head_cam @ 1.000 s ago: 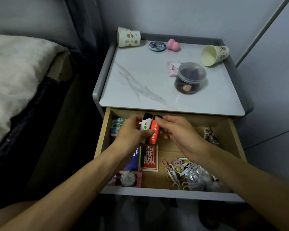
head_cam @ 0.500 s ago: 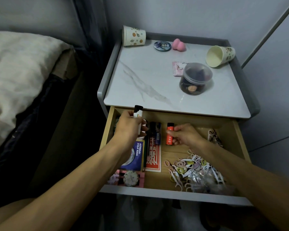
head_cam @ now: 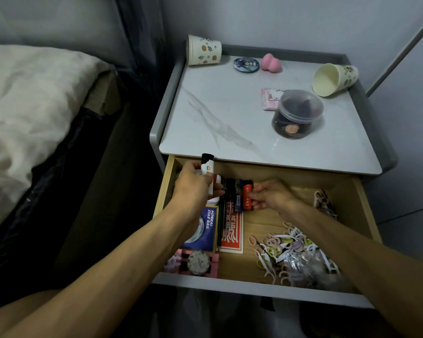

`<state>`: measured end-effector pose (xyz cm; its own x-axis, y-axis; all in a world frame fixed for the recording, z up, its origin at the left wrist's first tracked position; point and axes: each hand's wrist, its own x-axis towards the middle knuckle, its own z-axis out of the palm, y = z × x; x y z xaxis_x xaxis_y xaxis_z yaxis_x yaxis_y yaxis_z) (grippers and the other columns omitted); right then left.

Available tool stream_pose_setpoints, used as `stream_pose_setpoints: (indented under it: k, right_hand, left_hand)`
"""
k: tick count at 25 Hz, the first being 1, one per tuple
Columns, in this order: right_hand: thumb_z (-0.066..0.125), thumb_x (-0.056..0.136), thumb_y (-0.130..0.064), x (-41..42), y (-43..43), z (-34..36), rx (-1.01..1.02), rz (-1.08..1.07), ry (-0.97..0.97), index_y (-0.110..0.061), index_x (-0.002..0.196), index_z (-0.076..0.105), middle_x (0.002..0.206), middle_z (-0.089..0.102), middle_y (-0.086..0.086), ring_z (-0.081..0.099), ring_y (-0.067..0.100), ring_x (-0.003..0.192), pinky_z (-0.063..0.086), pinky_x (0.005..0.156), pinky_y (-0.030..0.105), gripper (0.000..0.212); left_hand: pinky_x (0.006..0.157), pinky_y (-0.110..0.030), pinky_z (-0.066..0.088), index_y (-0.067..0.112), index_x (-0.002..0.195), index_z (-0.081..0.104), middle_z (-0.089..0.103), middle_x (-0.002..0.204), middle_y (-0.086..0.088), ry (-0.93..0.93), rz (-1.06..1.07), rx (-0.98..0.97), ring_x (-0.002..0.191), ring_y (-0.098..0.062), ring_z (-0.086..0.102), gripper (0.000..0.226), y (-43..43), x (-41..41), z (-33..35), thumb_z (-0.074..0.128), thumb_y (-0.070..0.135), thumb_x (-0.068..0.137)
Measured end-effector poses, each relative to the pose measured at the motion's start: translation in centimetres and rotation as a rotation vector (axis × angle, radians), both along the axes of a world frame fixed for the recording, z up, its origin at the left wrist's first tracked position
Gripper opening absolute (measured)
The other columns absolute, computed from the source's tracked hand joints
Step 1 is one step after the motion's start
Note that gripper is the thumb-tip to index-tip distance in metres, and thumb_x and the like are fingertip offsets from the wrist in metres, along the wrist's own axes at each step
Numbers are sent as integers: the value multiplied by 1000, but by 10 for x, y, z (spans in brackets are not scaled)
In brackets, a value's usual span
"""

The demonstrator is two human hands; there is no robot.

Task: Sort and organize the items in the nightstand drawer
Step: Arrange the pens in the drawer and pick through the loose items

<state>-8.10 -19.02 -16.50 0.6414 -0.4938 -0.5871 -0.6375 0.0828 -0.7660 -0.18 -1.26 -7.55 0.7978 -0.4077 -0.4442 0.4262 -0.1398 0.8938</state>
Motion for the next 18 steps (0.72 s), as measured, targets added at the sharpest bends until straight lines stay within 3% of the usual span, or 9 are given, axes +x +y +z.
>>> stream_pose_setpoints:
  k: [5,10,13,18]
  right_hand:
    - [69,87,0,2,-1,-8,-68,-16,20,5,99,59,68,61,14,58,19,55,52,47,20,17]
    - [69,88,-1,3,3,-7,-162,-20,60,-1,92,55,61,58,11,53,10,41,47,40,17,15]
    - [68,90,-5,-2,9,7,-228,-6,-11,-6,82,58,63,59,10,53,12,45,46,45,22,12]
    - [58,97,-24,-20,42,66,72,84,-319,-7,95,71,81,68,3,58,11,65,47,57,21,21]
  left_hand:
    - [59,-30,52,6,120,55,68,104,-16,22,-23,83,78,-21,67,24,2,0,-3,58,6,96]
    - [38,-13,40,6,106,61,63,79,-2,-25,-86,134,46,1,58,16,4,-4,3,67,9,91]
    - [39,-13,40,6,105,61,65,83,-3,-7,-115,134,44,0,59,18,5,-4,4,69,9,89]
    - [46,-18,45,8,96,61,64,76,-3,-55,-185,143,54,-6,58,11,4,-7,1,69,7,88]
